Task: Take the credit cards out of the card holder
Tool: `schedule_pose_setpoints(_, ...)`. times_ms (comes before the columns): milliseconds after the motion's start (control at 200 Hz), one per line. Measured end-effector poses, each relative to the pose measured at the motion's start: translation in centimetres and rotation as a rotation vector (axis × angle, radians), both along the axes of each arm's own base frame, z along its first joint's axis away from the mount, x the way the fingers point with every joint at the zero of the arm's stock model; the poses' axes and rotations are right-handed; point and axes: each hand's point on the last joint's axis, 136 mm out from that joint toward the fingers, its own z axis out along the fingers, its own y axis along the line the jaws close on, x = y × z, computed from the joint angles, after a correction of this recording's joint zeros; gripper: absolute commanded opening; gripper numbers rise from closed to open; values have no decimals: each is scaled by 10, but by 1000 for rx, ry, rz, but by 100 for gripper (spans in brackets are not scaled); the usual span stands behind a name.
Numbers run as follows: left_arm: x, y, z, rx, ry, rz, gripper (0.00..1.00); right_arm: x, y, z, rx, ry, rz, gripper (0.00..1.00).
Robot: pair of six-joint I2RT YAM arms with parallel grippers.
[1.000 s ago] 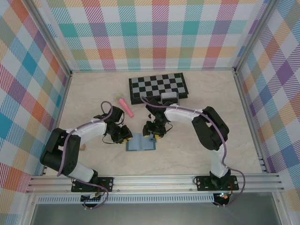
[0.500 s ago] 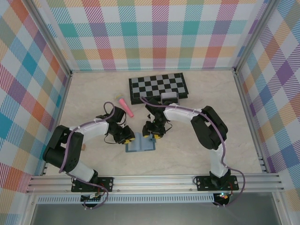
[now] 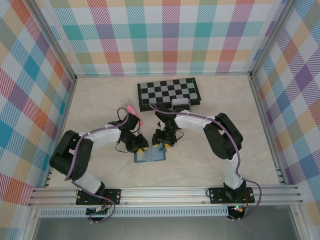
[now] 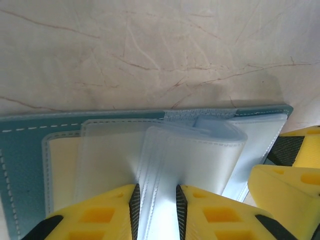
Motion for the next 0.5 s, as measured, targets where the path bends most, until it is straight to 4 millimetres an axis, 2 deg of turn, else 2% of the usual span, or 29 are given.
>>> schedule_pose_setpoints(265, 4, 26, 27, 102, -85, 18, 34, 0, 0, 0, 0, -1, 2, 52)
schedule_pose_setpoints(500, 5, 33, 22, 135, -75, 30, 35, 0, 0, 0, -1, 0, 3, 52)
